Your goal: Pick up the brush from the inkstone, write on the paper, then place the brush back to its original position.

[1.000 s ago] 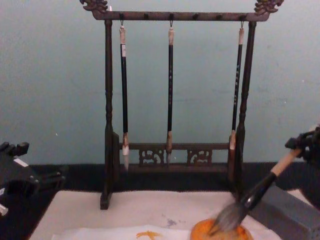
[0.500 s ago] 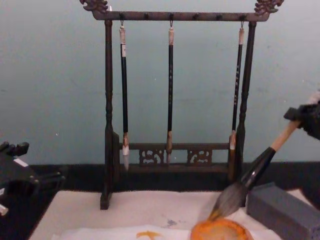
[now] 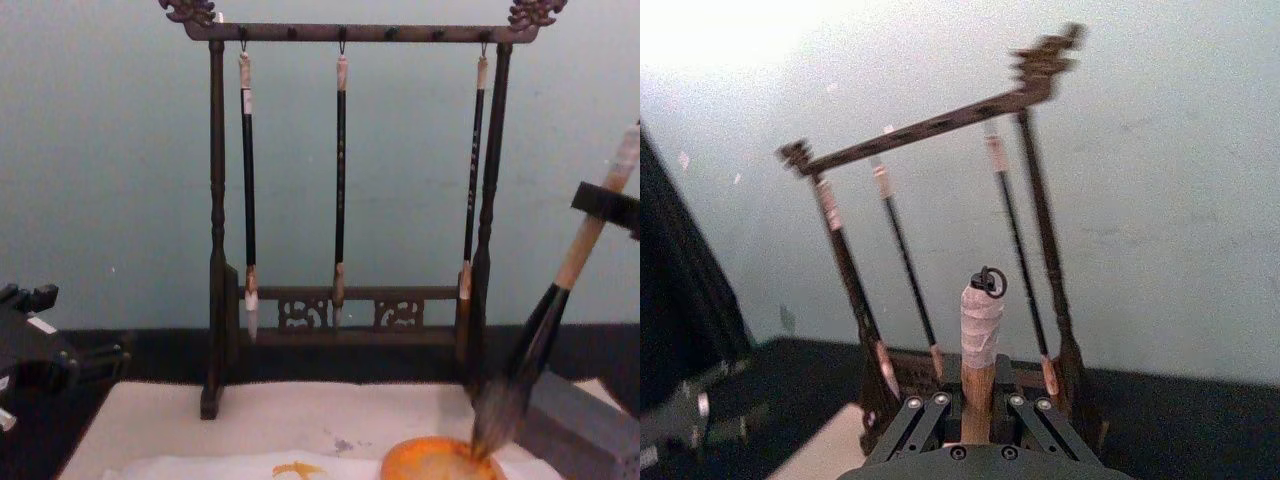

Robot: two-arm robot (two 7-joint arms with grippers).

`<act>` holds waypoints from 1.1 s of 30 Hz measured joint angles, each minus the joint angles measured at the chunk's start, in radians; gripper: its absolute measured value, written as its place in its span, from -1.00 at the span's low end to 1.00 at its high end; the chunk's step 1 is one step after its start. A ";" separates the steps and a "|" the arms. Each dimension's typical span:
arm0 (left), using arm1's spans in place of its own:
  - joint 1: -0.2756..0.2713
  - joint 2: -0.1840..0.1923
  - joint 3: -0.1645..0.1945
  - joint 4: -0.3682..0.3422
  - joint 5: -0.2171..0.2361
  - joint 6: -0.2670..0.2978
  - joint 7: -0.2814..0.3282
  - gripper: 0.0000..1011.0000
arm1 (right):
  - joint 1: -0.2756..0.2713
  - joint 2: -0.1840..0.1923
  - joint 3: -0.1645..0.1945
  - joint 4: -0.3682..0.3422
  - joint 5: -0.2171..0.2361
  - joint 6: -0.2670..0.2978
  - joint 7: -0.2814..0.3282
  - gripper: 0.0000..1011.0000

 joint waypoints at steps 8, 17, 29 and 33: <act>0.000 0.000 0.000 0.000 0.000 0.000 0.000 1.00 | -0.041 0.037 -0.011 -0.045 -0.127 -0.098 0.048 -0.66; 0.000 0.000 0.000 0.000 0.000 0.000 0.000 1.00 | -0.084 0.071 -0.004 -0.090 -0.190 -0.142 0.105 -0.65; 0.000 0.000 0.000 0.000 0.000 0.000 0.000 1.00 | -0.168 0.107 0.033 -0.163 -0.205 -0.144 0.142 -0.66; 0.000 0.000 0.000 0.000 0.000 0.000 0.000 1.00 | -0.202 0.117 0.050 -0.190 -0.209 -0.150 0.155 -0.65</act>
